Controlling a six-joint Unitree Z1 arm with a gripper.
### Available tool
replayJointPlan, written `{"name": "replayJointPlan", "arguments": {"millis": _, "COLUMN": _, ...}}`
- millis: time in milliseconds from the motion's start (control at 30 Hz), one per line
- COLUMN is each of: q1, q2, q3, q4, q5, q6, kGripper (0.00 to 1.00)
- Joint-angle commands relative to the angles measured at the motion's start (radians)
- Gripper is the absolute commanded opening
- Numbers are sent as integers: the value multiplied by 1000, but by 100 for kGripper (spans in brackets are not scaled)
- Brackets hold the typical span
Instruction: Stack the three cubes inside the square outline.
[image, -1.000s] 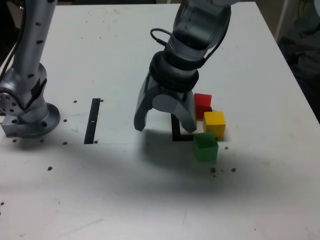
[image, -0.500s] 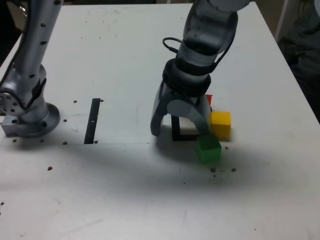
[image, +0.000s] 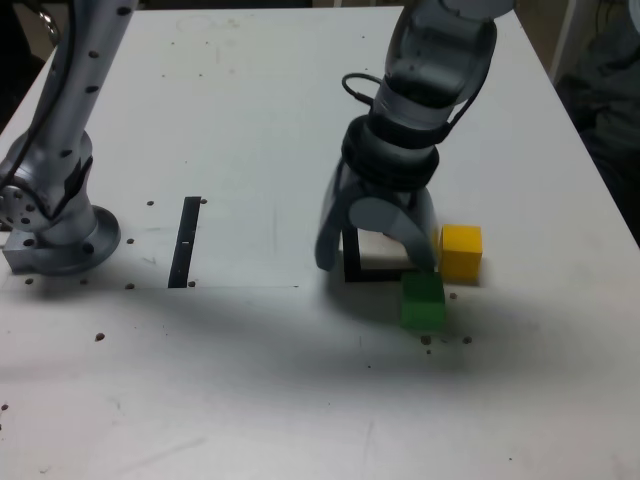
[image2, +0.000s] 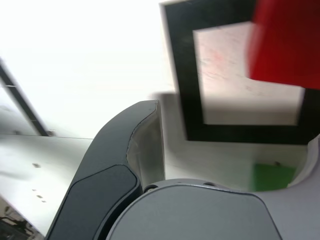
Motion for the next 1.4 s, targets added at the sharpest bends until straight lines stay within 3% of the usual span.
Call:
{"name": "replayJointPlan", "arguments": {"millis": 0, "q1": 2, "q2": -37, "q3": -8, "q4": 32, "q5": 18, "q6": -10, "kGripper": 99}}
{"name": "replayJointPlan", "arguments": {"millis": 267, "q1": 4, "q2": -84, "q3": -75, "q4": 113, "q5": 74, "q6": 1, "kGripper": 99}}
{"name": "replayJointPlan", "arguments": {"millis": 1033, "q1": 146, "q2": 102, "q3": -238, "q4": 130, "q5": 69, "q6": 135, "kGripper": 94}}
{"name": "replayJointPlan", "arguments": {"millis": 1200, "q1": 165, "q2": 124, "q3": -248, "q4": 129, "q5": 61, "q6": 142, "kGripper": 87}}
{"name": "replayJointPlan", "arguments": {"millis": 1367, "q1": 171, "q2": 128, "q3": -252, "q4": 132, "q5": 63, "q6": 140, "kGripper": 70}}
